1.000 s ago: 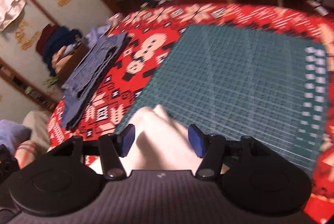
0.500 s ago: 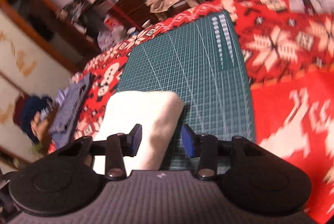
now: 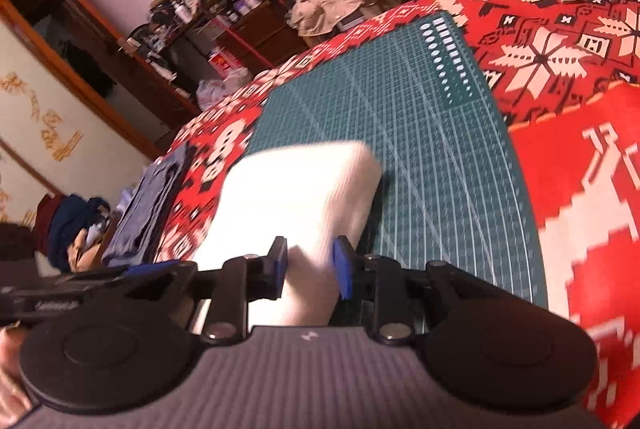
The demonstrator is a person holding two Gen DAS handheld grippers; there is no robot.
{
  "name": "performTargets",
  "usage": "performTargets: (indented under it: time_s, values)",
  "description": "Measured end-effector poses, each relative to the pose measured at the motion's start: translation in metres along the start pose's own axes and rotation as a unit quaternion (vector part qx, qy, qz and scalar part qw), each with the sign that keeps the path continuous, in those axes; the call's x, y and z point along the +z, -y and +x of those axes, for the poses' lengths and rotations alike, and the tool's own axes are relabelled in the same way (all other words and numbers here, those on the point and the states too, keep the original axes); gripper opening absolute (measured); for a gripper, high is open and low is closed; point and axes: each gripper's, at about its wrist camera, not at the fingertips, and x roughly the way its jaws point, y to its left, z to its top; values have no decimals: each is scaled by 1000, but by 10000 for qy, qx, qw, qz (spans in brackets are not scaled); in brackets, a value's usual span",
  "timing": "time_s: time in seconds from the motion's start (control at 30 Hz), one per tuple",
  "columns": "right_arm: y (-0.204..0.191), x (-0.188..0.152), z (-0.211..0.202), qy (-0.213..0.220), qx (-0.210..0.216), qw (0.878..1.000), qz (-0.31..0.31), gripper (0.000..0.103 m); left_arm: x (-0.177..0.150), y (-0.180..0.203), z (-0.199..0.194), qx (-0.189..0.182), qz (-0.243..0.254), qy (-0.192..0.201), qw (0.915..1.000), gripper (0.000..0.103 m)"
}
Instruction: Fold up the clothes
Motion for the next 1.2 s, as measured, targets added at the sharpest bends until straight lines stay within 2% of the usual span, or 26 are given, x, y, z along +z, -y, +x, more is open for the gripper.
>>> performTargets:
  time_s: [0.13, 0.2, 0.23, 0.4, 0.53, 0.73, 0.87, 1.03, 1.2]
  values:
    - [-7, -12, -7, -87, 99, 9999, 15, 29, -10, 5, -4, 10, 144, -68, 9999, 47]
    - [-10, -18, -11, -141, 94, 9999, 34, 29, -13, 6, -7, 61, 206, -118, 9997, 39]
    - [-13, -21, -13, -163, 74, 9998, 10, 29, -14, 6, -8, 77, 219, -147, 9996, 38]
    - [-20, -41, -24, -425, 109, 9990, 7, 29, -25, -4, -17, 13, 81, -278, 9996, 39]
    - [-21, -57, -33, -653, 182, 9977, 92, 29, -34, -14, -21, -151, -248, -368, 9989, 39]
    - [-21, -74, -41, -978, 290, 9946, 186, 29, -39, -15, -25, -252, -290, -425, 9984, 35]
    - [-22, -77, -48, -1046, 273, 9941, 123, 29, -43, -7, -28, -290, -285, -494, 9980, 32]
    - [-40, -72, -62, -823, 82, 9944, -659, 29, -56, 10, -27, -473, -201, -628, 9967, 31]
    - [-60, -67, -77, -572, -129, 9868, -1508, 29, -65, 22, -28, -412, -117, -592, 9973, 31]
